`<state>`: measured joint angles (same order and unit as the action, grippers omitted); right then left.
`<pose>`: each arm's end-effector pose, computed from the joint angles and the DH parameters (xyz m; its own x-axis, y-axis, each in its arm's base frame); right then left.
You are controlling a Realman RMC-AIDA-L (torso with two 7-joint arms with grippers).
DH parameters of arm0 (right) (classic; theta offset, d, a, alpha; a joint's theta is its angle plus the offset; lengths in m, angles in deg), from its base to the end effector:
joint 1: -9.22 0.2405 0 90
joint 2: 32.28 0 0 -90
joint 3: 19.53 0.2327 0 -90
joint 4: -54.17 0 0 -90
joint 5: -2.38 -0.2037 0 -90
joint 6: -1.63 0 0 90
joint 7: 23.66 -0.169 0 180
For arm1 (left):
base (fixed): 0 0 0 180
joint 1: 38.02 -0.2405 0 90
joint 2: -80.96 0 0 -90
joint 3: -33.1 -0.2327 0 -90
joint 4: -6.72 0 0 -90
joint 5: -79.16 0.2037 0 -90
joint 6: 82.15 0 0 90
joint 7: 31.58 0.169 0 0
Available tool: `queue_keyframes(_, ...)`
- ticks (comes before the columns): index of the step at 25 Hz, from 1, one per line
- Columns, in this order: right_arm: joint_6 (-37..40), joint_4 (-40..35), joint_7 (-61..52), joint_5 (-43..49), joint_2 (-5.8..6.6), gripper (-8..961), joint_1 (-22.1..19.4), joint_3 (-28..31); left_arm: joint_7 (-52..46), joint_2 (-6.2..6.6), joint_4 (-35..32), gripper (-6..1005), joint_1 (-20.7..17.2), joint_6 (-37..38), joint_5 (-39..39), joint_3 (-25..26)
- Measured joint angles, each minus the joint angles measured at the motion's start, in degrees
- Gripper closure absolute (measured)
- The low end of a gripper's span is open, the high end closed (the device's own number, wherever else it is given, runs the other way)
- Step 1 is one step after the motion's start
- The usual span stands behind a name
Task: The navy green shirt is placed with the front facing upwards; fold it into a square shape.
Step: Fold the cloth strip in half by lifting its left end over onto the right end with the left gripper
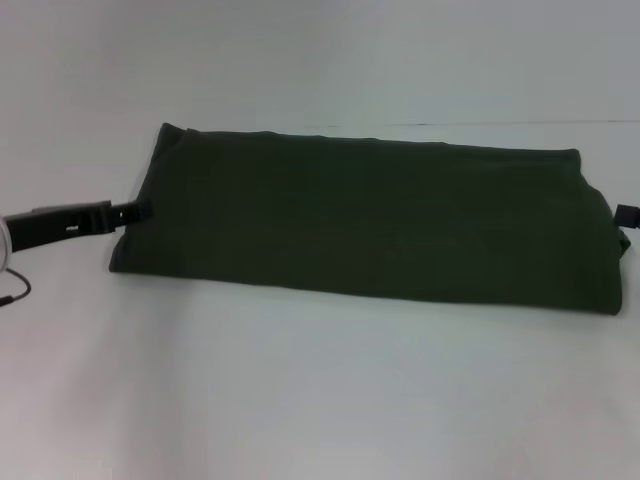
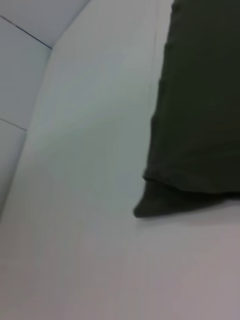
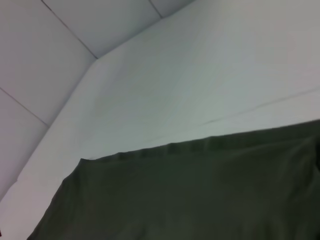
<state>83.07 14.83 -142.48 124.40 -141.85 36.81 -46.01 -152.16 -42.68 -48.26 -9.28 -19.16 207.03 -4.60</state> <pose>0.3161 0.3468 0.0895 0.2727 -0.7211 -0.6369 -0.9566 -0.2742 -0.0990 -0.2780 0.3829 0.0363 0.4596 0.6479 0.6074 0.8869 -0.2995 -0.3517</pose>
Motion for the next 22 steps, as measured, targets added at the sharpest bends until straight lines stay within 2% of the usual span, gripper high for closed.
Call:
queue_keyframes(5,0.2,0.0,-0.1,1.2,0.04,94,-0.5,0.0,0.3,0.08,1.5,317,-0.8,-1.7,0.5,0.0)
queue_keyframes(10,0.0,0.4,-1.5,2.1,0.93,94,-0.5,0.2,0.8,0.12,3.5,316,-1.4,-5.5,1.3,-0.5)
queue_keyframes(22,-1.1,0.6,-2.1,2.2,0.87,97,0.0,0.4,2.8,0.33,8.2,316,0.4,-8.2,2.8,-1.3)
